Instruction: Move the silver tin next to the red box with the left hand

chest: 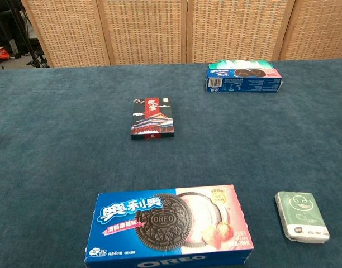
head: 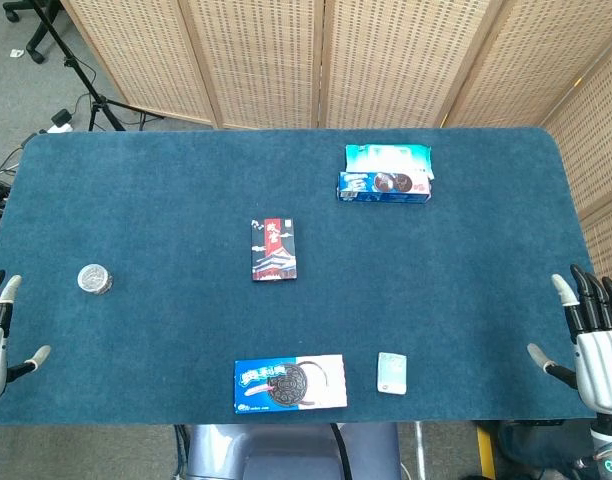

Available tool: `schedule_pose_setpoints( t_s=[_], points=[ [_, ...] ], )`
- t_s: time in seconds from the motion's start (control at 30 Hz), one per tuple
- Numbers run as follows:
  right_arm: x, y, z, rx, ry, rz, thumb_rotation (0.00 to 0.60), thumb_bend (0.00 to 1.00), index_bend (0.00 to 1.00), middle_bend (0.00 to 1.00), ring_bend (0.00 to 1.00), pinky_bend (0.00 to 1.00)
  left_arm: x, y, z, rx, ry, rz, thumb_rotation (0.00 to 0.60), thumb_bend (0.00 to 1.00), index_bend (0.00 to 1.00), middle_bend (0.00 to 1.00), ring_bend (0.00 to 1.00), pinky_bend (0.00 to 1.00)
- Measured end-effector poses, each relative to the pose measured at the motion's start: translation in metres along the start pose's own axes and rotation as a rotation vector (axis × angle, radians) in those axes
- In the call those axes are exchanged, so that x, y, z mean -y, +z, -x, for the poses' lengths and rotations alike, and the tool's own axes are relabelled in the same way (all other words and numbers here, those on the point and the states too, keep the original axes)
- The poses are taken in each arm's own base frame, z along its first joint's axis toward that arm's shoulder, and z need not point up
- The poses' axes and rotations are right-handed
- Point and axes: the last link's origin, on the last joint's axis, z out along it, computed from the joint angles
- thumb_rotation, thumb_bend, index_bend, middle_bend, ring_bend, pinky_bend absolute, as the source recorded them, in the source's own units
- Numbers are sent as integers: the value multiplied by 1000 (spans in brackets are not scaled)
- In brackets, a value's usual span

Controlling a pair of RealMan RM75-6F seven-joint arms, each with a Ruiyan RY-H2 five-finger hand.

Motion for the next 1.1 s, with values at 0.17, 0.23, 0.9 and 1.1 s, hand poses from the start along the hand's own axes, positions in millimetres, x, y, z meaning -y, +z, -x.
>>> schedule_pose_setpoints(
  t_s=[0.17,0.23,0.9,1.1],
  points=[
    [-2,1,-1,0,18,11,600,0,0,0,0,0,2,0,-2,1,-12,-2,600,0,0,0,0,0],
    [-3,1,-1,0,22,14,600,0,0,0,0,0,2,1,-2,4,-14,-2,600,0,0,0,0,0],
    [-9,8,0,17,72,60,600,0,0,0,0,0,26,107,59,328,31,13,600,0,0,0,0,0],
    [-11,11,1,23,71,70,600,0,0,0,0,0,28,139,76,415,-31,-23,600,0,0,0,0,19]
  ],
)
